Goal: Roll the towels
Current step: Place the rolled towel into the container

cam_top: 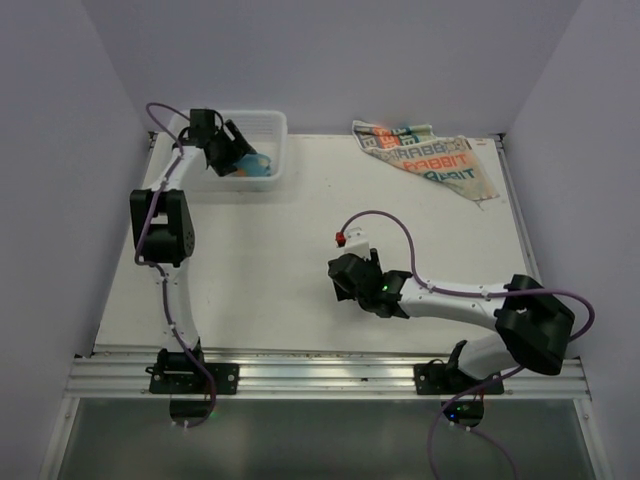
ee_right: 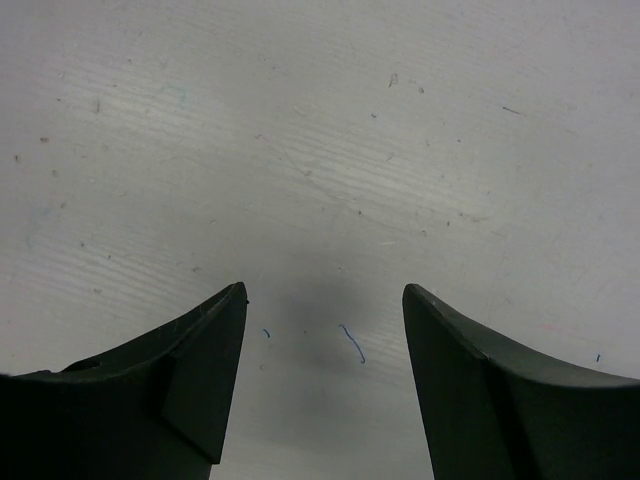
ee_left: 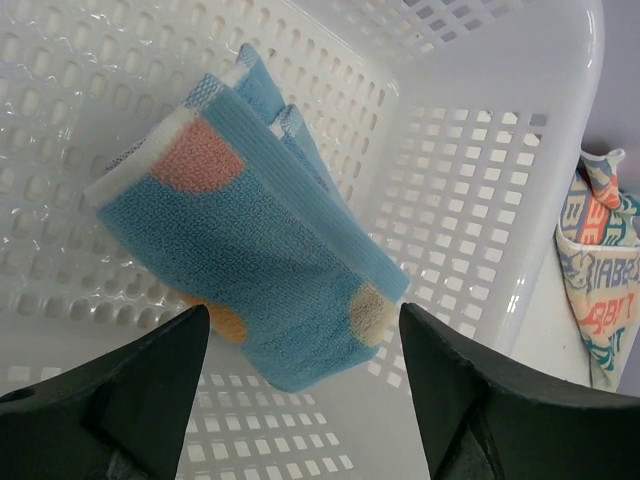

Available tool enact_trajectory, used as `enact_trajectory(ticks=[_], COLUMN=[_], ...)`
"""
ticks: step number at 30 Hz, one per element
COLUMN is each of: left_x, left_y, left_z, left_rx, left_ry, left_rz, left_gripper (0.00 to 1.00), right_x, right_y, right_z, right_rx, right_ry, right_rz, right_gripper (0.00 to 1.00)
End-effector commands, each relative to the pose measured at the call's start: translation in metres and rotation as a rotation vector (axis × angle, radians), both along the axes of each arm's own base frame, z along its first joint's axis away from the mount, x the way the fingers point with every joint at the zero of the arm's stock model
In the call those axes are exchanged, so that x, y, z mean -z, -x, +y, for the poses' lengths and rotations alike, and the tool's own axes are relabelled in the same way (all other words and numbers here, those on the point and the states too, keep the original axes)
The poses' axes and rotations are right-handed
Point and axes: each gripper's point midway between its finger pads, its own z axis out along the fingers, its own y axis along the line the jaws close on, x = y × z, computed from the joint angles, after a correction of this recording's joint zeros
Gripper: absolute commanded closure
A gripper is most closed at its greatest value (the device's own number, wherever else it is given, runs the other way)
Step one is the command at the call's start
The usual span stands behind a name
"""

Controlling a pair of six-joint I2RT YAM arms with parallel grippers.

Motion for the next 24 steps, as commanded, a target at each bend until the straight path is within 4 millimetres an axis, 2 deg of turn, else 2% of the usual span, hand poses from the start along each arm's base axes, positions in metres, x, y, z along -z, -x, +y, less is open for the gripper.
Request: enact_trajectory(ticks=[1, 10, 13, 16, 17, 18, 19, 20, 21, 22, 23, 24], left_x=[-0.051, -0.083, -0.101, -0.123, -0.122, -0.145, -0.156, -0.159, -0.186, -0.197, -0.202, -0.230], left_y=[0.005, 0.001, 0.001, 0.008, 0.012, 0.021, 0.025, 0.032, 0.043, 0.050, 0.057, 0.072], left_z=[0.004, 0.002, -0.004, -0.006, -0.004, -0.003, -0.002, 0.003, 0.006, 0.007, 0.012, 0.016], left_rx=[0.028, 0.084, 0.111, 0.134, 0.125, 0.128, 0.130, 0.114, 0.115, 0.115, 0.099, 0.096], left_ry=[-0.021, -0.051, -0.032, -0.035, -0.047, -0.061, -0.072, -0.097, -0.127, -0.141, -0.166, -0.210], left_rz=[-0.102, -0.196, -0.244, -0.290, -0.285, -0.332, -0.358, -0.362, -0.417, -0.433, -0.441, -0.500], left_gripper=[0.20, 0.17, 0.17, 0.16, 0.16, 0.16, 0.16, 0.16, 0.16, 0.16, 0.16, 0.15], right_x=[-0.026, -0.048, -0.055, -0.065, -0.067, -0.068, -0.079, -0.081, -0.087, -0.102, -0.110, -0.110], right_y=[-0.007, -0.010, -0.012, -0.018, -0.024, -0.028, -0.035, -0.047, -0.055, -0.067, -0.081, -0.091], right_z=[0.002, 0.012, 0.015, 0.018, 0.014, 0.008, 0.012, 0.005, 0.002, 0.001, -0.009, -0.015], right_rx=[0.010, -0.004, 0.002, 0.016, 0.041, 0.080, 0.094, 0.129, 0.132, 0.153, 0.189, 0.197], right_ry=[-0.034, -0.068, -0.082, -0.091, -0.086, -0.087, -0.125, -0.137, -0.131, -0.135, -0.130, -0.094], right_rz=[-0.046, -0.053, -0.059, -0.073, -0.073, -0.056, -0.052, -0.049, -0.060, -0.093, -0.110, -0.115], right_gripper=[0.32, 0.32, 0.32, 0.32, 0.32, 0.32, 0.32, 0.32, 0.32, 0.32, 0.32, 0.32])
